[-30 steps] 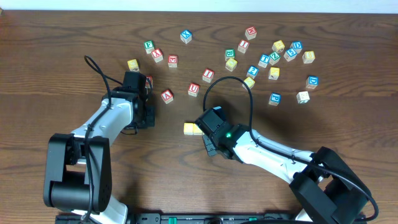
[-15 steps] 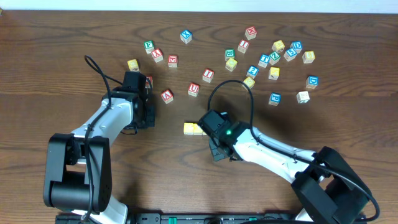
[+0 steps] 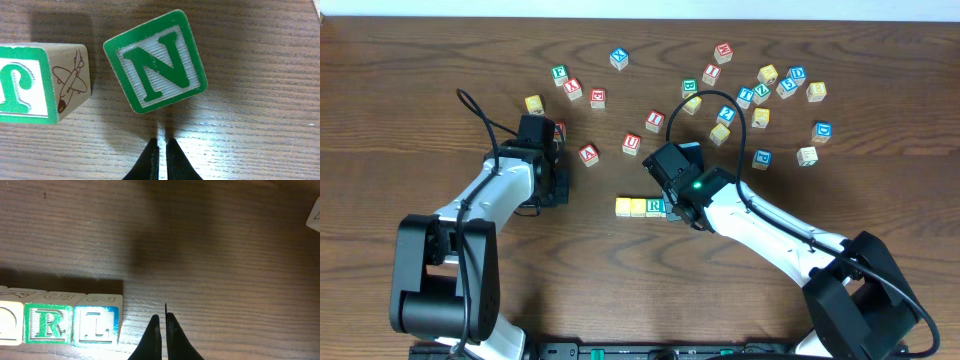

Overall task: Spell out CORL
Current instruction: 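Lift the right gripper up and back from the blue L block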

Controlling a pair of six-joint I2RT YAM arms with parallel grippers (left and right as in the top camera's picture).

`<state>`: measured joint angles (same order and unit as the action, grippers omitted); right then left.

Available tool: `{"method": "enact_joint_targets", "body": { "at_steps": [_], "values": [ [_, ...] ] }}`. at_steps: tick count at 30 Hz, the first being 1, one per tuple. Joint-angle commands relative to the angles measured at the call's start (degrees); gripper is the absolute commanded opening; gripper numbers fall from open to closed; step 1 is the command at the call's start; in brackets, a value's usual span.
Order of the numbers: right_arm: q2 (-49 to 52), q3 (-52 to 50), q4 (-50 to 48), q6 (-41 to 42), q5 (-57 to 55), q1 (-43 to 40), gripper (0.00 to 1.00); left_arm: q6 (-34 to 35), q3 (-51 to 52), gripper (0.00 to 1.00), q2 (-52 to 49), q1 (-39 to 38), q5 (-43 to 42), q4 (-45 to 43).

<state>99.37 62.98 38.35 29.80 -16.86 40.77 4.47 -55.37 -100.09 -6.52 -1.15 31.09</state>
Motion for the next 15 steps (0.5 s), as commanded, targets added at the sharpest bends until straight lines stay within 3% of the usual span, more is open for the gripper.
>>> {"method": "enact_joint_targets", "body": {
  "at_steps": [1, 15],
  "values": [
    [-0.8, 0.9, 0.0, 1.0, -1.4, -0.3, 0.01, -0.4, -0.7, 0.07, -0.2, 0.2, 0.5, 0.2],
    [-0.8, -0.5, -1.5, 3.2, 0.3, -0.2, 0.01, -0.4, -0.7, 0.07, -0.2, 0.2, 0.5, 0.2]
  ]
}}
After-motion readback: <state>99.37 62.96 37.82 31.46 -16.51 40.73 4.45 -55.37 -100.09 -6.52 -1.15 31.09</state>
